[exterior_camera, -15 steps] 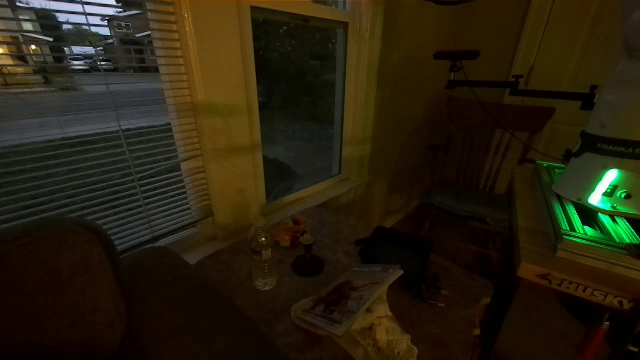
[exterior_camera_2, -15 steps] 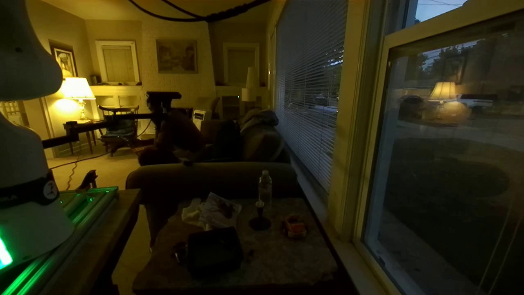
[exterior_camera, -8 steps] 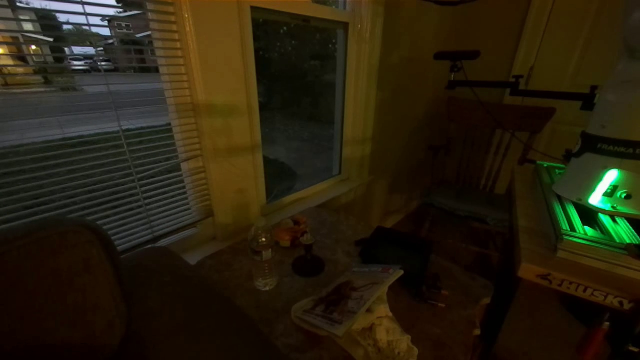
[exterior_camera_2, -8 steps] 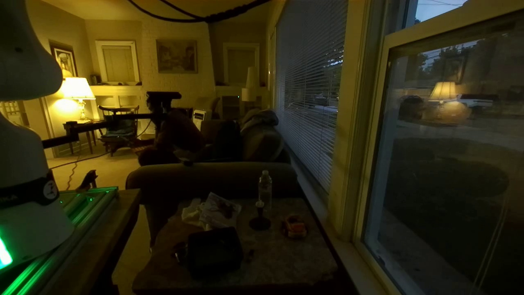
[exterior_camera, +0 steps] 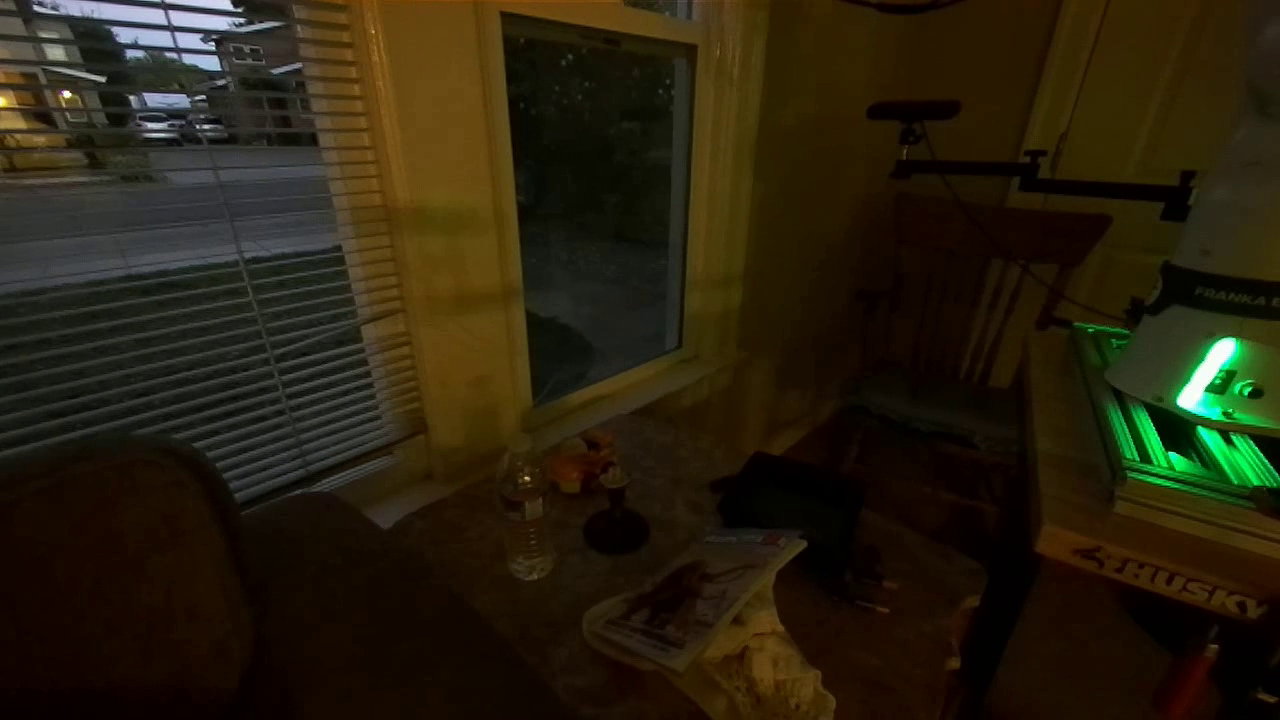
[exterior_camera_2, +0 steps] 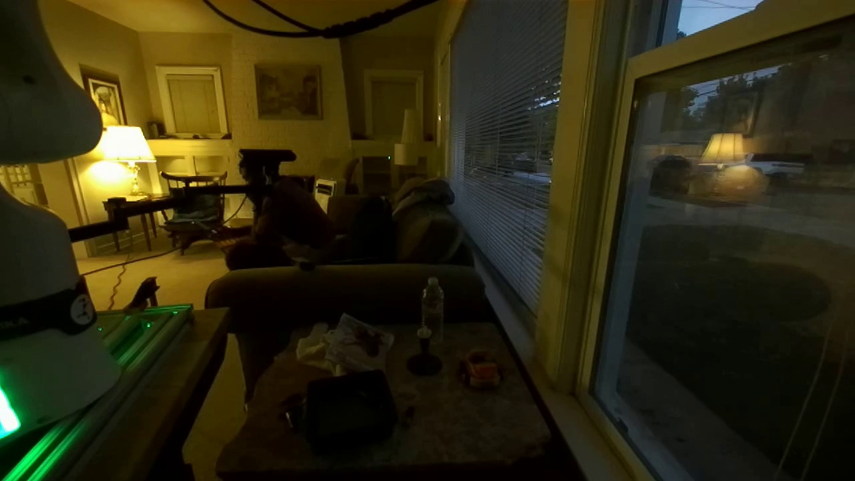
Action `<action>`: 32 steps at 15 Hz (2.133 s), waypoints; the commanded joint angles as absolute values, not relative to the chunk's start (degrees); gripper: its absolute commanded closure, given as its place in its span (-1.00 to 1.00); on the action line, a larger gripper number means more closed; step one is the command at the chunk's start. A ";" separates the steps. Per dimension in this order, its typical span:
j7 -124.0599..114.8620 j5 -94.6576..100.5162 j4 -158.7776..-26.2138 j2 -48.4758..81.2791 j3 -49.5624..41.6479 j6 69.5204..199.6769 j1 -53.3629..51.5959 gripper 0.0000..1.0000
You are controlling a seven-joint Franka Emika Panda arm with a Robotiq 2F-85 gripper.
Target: Open the blinds on the right window.
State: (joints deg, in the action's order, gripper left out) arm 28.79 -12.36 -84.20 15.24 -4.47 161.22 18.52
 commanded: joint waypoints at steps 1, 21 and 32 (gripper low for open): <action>31.42 -11.72 -93.79 12.09 -4.35 160.43 18.58 0.99; 31.51 -11.40 -114.87 8.03 -6.03 168.00 18.38 0.99; 30.89 -11.14 -119.10 9.13 -6.04 173.12 16.90 0.97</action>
State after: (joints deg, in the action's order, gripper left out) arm 31.95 -12.21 -113.87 8.45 -5.51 173.39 17.52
